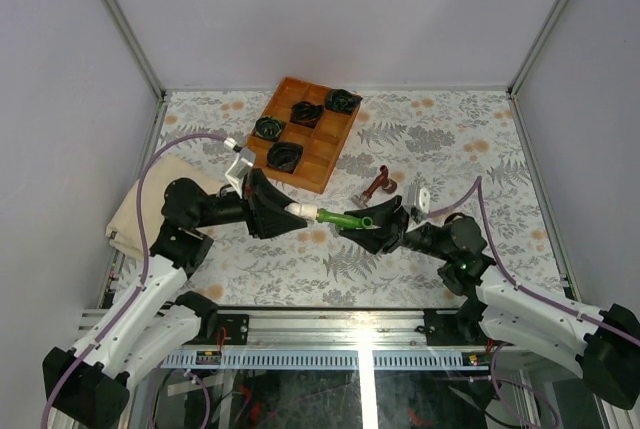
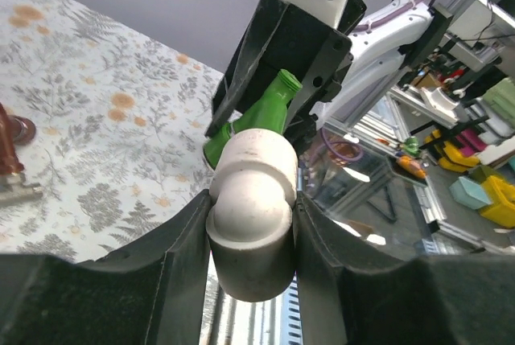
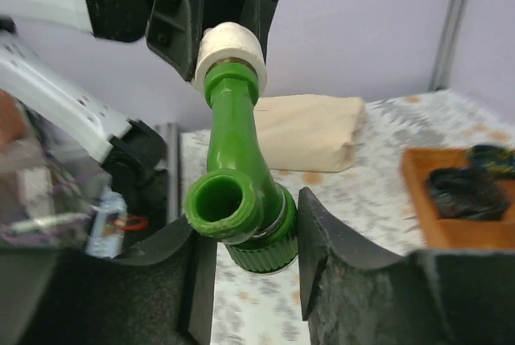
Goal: Install the water faucets
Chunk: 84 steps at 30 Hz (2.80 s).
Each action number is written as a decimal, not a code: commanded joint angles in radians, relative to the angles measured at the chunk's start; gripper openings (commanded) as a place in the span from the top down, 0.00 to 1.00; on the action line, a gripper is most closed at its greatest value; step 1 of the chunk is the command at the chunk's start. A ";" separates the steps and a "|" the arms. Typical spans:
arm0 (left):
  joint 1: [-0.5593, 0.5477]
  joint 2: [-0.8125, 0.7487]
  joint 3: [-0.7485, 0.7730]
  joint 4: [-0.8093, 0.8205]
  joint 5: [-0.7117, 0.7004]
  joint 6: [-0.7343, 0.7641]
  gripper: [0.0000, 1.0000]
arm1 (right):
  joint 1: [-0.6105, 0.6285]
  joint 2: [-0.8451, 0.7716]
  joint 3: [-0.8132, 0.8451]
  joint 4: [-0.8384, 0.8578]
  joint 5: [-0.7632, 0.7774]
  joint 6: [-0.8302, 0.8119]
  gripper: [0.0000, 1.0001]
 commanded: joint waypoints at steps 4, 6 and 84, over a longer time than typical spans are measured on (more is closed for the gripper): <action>0.003 -0.021 -0.026 0.019 0.024 0.360 1.00 | 0.007 0.046 -0.025 0.256 0.083 0.771 0.79; 0.003 -0.028 -0.029 0.014 0.038 0.467 1.00 | 0.005 0.071 -0.038 0.276 0.137 1.011 0.91; 0.008 -0.131 -0.033 -0.281 0.064 0.928 1.00 | -0.103 0.164 0.112 -0.002 -0.069 1.321 0.91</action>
